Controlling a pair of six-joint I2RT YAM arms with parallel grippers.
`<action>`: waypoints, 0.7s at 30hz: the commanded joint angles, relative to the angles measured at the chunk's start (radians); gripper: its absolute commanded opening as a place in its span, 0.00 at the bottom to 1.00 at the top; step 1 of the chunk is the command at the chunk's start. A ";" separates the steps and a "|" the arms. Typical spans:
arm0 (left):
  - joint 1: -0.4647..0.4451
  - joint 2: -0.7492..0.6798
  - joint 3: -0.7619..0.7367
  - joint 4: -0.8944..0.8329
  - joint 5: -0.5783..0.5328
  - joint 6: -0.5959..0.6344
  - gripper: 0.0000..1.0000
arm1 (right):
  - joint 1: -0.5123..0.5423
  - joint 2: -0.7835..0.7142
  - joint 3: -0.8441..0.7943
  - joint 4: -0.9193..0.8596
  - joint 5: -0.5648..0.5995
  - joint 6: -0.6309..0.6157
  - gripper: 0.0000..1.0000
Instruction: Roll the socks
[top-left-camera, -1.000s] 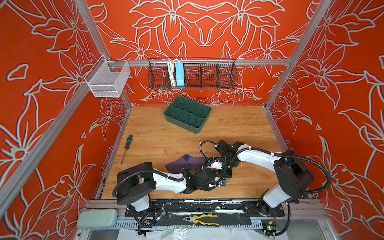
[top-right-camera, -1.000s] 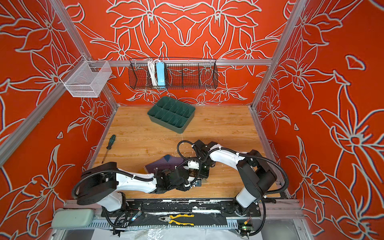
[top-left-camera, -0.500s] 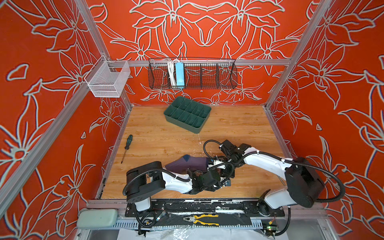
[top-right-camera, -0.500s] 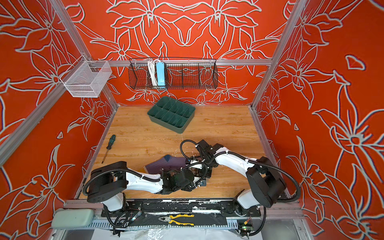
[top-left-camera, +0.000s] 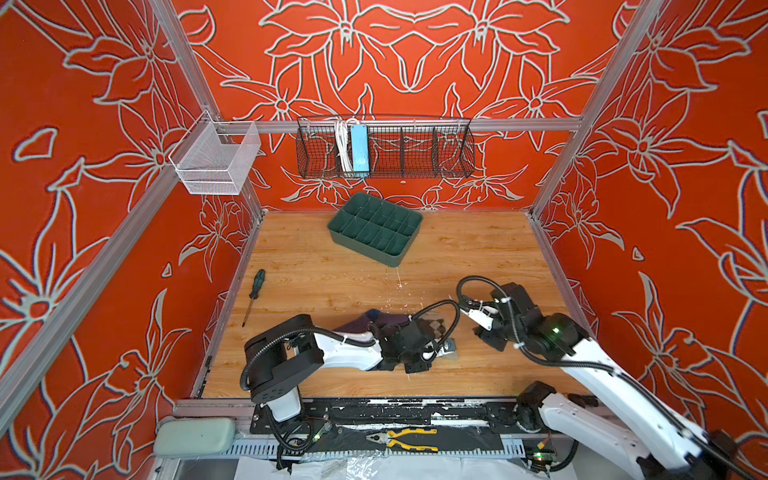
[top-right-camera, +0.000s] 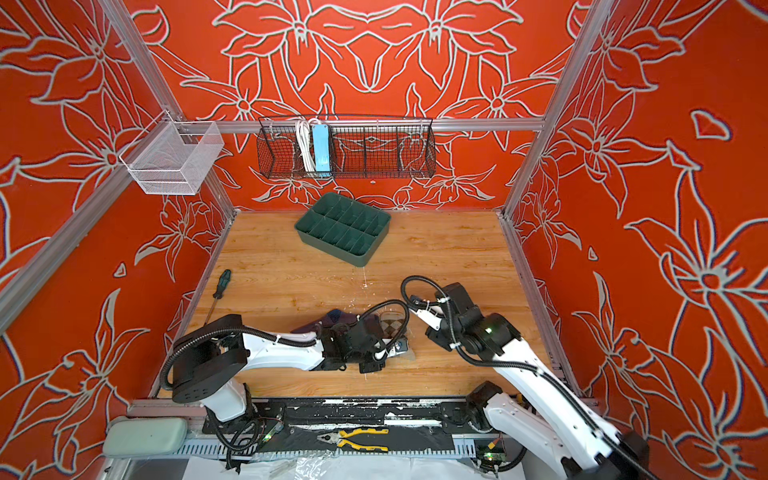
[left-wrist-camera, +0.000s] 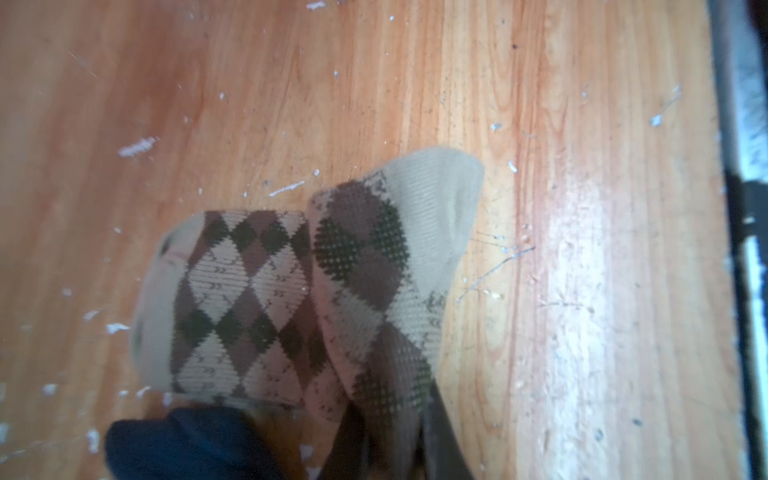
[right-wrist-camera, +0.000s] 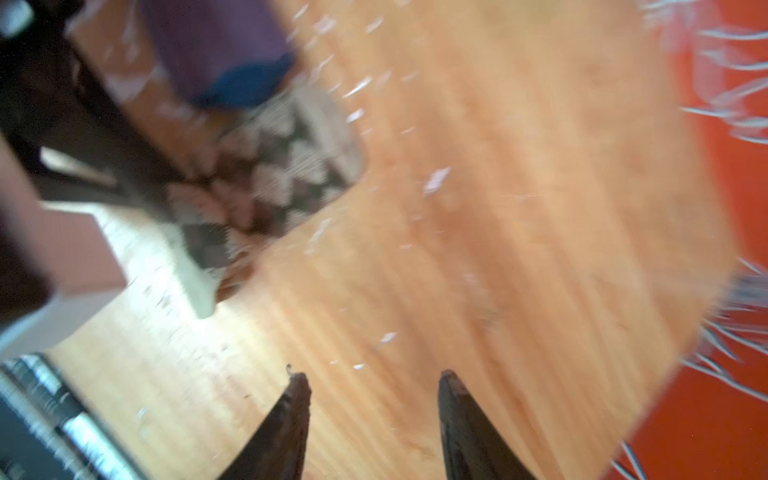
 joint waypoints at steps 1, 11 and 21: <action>0.071 0.016 0.024 -0.246 0.233 -0.047 0.03 | -0.001 -0.142 -0.020 0.089 0.051 0.055 0.57; 0.220 0.244 0.278 -0.518 0.503 -0.109 0.06 | 0.039 -0.117 0.001 -0.136 -0.265 -0.292 0.57; 0.255 0.291 0.339 -0.570 0.528 -0.113 0.06 | 0.333 0.166 -0.147 0.301 -0.072 -0.327 0.68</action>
